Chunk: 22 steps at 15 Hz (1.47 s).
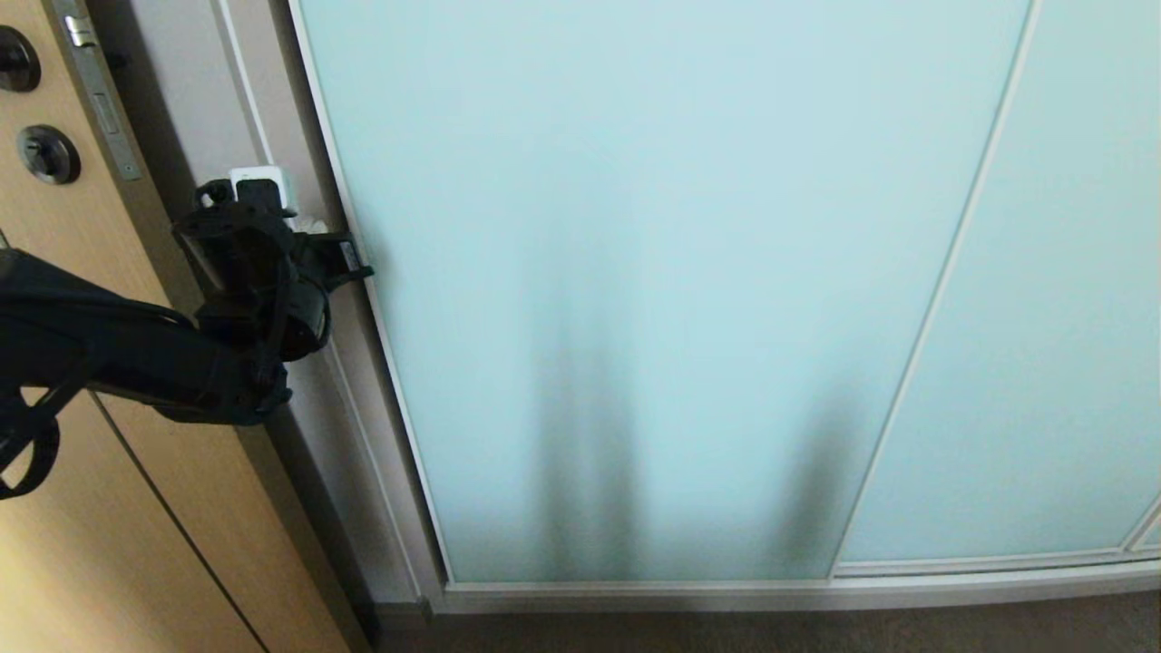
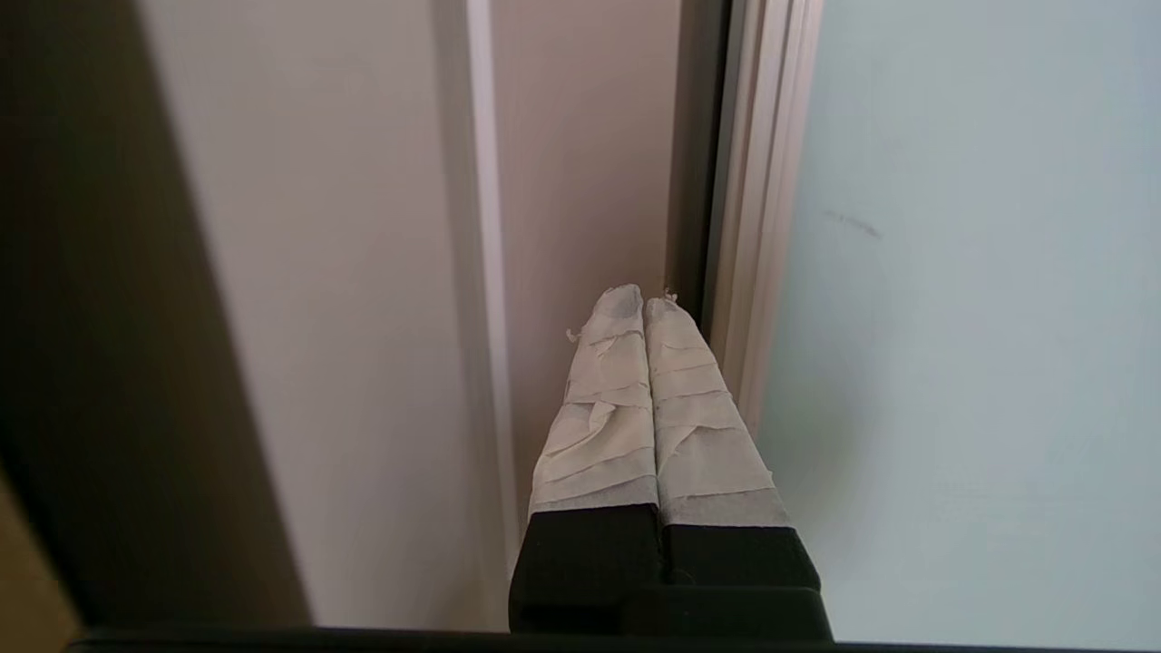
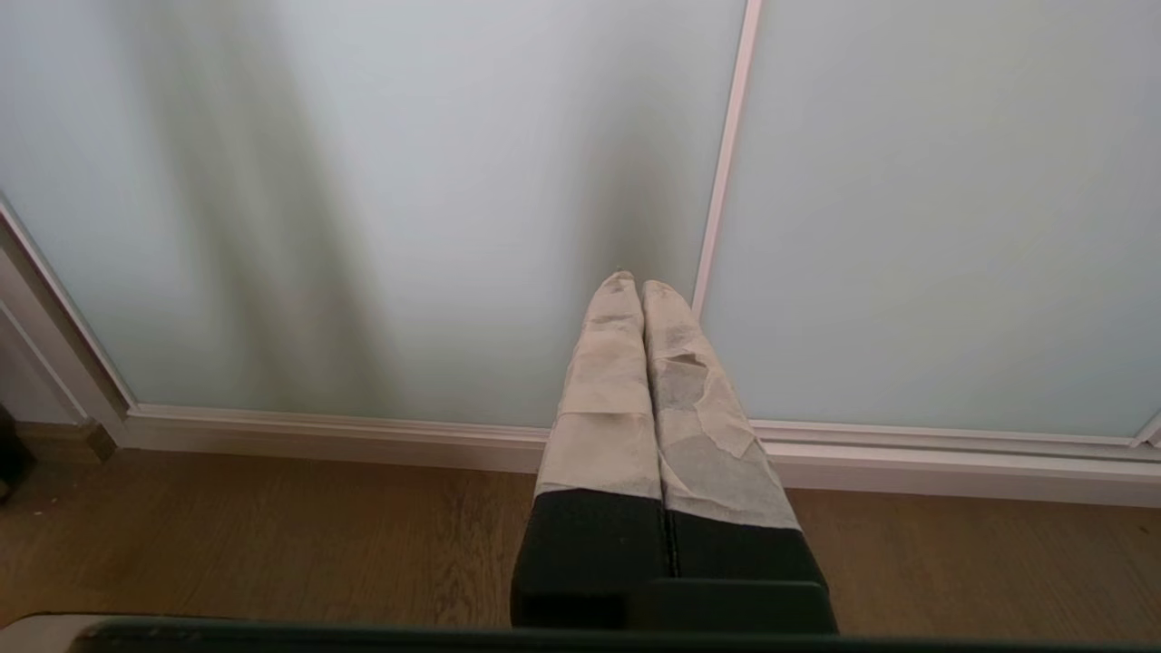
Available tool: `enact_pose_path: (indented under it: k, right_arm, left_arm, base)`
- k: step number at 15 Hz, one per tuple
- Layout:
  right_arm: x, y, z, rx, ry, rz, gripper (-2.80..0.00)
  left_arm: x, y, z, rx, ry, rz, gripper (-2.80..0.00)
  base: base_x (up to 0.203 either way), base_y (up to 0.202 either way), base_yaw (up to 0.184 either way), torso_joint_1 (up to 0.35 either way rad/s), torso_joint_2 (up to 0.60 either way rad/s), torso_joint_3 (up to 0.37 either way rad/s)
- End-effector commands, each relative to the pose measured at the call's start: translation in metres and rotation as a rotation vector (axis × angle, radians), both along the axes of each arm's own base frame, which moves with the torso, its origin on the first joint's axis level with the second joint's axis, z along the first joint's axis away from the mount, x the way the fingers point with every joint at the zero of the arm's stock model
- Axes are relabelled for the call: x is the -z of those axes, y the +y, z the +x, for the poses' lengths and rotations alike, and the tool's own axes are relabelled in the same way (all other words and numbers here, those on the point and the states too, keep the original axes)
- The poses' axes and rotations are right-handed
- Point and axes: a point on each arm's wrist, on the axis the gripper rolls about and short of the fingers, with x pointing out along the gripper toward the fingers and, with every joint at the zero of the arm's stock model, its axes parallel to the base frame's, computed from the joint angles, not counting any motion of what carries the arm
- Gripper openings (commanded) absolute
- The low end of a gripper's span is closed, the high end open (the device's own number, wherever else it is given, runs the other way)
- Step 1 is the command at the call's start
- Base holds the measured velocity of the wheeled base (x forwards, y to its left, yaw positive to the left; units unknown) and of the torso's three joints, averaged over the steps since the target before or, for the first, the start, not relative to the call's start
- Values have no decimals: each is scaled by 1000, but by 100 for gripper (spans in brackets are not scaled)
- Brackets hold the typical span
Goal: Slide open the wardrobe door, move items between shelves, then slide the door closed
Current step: Open the door
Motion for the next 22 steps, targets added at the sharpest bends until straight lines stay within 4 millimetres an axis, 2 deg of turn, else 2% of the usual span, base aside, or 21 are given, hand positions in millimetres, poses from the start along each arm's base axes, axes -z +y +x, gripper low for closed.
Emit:
enact_pose_path:
  k: [1, 10, 17, 22]
  right_arm:
    - [0, 0, 0, 0, 1, 0, -280]
    - [0, 0, 0, 0, 1, 0, -280]
    - [0, 0, 0, 0, -1, 0, -280]
    - [0, 0, 0, 0, 1, 0, -280]
  left_arm:
    - [6, 0, 6, -1, 6, 0, -280]
    - [22, -2, 27, 4, 10, 9, -280]
    - [29, -28, 32, 62, 20, 10, -280]
    - [32, -38, 41, 76, 9, 23, -280]
  base:
    - [0, 0, 0, 0, 0, 0]
    - [0, 0, 0, 0, 0, 0]
    - [0, 0, 0, 0, 0, 0]
    - [0, 0, 0, 0, 0, 0]
